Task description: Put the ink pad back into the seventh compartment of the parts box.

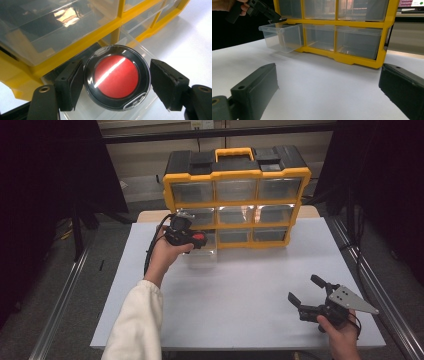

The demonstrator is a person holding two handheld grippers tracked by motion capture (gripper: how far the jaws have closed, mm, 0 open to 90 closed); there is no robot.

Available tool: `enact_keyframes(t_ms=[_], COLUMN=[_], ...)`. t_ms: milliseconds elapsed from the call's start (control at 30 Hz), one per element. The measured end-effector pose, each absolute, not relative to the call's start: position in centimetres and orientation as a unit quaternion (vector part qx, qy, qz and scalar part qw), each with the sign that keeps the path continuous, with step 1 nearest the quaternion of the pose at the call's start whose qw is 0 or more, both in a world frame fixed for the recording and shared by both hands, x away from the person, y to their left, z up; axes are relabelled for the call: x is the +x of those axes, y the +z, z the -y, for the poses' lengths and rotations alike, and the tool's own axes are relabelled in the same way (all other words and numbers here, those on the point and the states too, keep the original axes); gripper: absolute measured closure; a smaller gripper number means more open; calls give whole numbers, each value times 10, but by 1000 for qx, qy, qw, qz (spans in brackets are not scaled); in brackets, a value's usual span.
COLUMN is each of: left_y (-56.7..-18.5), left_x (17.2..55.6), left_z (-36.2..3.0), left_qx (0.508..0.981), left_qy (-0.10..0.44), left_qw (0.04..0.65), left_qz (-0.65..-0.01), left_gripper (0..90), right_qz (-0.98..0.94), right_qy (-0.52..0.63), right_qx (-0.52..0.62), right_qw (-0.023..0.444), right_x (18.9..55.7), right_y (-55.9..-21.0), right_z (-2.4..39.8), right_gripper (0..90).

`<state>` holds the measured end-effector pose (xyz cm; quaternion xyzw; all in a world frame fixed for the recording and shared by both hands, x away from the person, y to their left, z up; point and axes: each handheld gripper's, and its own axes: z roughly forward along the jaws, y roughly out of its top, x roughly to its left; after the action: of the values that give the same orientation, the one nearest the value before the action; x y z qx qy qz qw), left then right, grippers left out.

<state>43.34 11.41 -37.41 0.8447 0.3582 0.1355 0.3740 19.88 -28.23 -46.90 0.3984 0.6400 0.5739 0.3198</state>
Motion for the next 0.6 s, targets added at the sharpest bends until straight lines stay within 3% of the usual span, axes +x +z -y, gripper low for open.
enact_keyframes(t_ms=[600], left_y=[-383], left_x=[435], left_z=[-114], left_qx=[841], left_qy=[133], left_qw=[372], left_qz=[-370], left_gripper=[293], right_qz=[-640], right_qy=[573], right_qx=[399], right_qw=[320], right_x=[199], right_y=[-469], right_z=[283], right_gripper=[17])
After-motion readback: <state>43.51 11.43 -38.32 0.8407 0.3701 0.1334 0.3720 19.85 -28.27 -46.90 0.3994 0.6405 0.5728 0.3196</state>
